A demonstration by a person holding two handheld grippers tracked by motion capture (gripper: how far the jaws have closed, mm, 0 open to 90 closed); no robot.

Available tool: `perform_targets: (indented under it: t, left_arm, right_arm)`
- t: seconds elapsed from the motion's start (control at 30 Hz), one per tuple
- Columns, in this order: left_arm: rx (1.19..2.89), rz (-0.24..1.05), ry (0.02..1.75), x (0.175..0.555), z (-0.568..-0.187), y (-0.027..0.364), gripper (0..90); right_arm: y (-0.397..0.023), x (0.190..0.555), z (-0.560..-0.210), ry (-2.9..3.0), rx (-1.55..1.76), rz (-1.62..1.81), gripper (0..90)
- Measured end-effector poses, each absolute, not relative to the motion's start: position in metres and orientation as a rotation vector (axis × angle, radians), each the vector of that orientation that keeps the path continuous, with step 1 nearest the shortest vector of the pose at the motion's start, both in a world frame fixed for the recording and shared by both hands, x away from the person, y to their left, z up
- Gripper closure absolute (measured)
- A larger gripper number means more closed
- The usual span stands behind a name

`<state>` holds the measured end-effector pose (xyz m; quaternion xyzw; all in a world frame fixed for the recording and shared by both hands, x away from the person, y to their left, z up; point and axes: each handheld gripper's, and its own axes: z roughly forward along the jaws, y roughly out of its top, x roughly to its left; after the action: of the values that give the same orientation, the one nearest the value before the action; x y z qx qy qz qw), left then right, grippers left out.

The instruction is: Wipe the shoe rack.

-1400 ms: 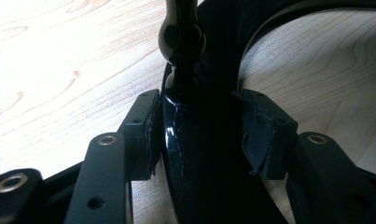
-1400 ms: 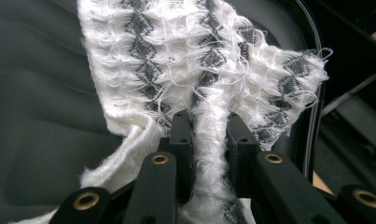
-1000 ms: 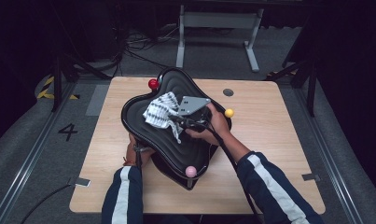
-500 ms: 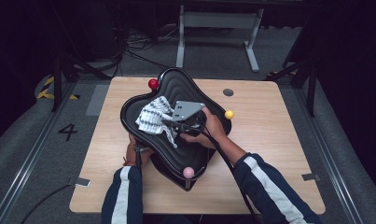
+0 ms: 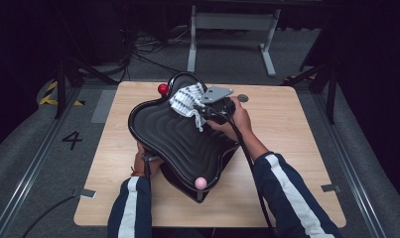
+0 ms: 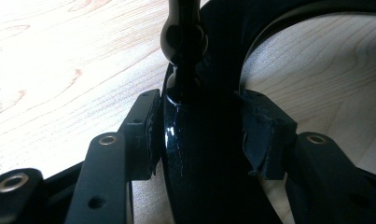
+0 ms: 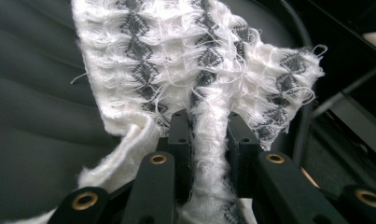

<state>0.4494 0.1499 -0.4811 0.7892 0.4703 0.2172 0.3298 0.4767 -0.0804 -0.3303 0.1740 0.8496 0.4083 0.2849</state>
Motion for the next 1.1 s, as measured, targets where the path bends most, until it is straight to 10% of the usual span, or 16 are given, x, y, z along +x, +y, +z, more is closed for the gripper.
perform_targets:
  t: [1.1]
  left_arm:
    - [2.066,0.57,1.225,0.449,-0.481,0.15,50.7]
  right_arm:
    - [-0.069,0.432,-0.339,2.349,0.261,1.21,76.4]
